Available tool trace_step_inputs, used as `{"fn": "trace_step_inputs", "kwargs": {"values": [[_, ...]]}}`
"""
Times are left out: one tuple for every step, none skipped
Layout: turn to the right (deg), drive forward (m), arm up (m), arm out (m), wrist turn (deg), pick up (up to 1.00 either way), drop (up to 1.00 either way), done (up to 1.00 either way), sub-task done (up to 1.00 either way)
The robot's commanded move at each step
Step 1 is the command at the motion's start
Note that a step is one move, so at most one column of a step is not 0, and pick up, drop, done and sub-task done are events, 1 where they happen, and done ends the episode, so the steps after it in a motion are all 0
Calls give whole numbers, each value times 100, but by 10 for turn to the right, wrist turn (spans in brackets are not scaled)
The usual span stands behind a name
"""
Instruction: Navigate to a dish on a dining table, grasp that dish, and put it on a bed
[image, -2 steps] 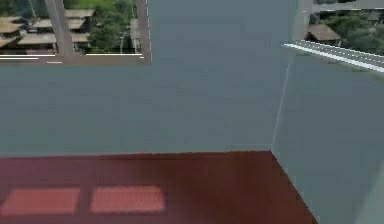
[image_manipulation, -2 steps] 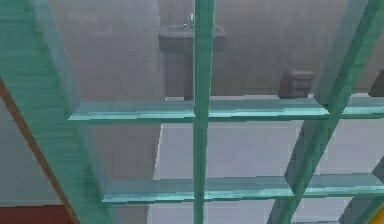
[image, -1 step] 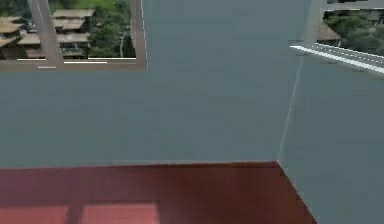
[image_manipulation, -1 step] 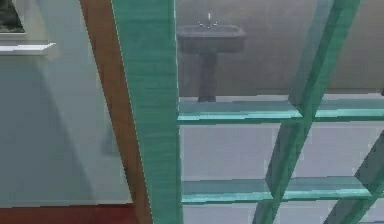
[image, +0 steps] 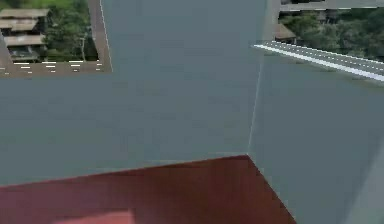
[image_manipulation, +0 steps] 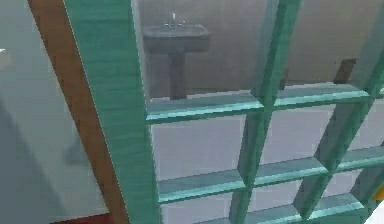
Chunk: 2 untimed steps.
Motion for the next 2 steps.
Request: {"fn": "trace_step_inputs", "kwargs": {"values": [[0,30,0,0,0,0,0,0,0],[-450,0,0,0,0,0,0,0,0]]}}
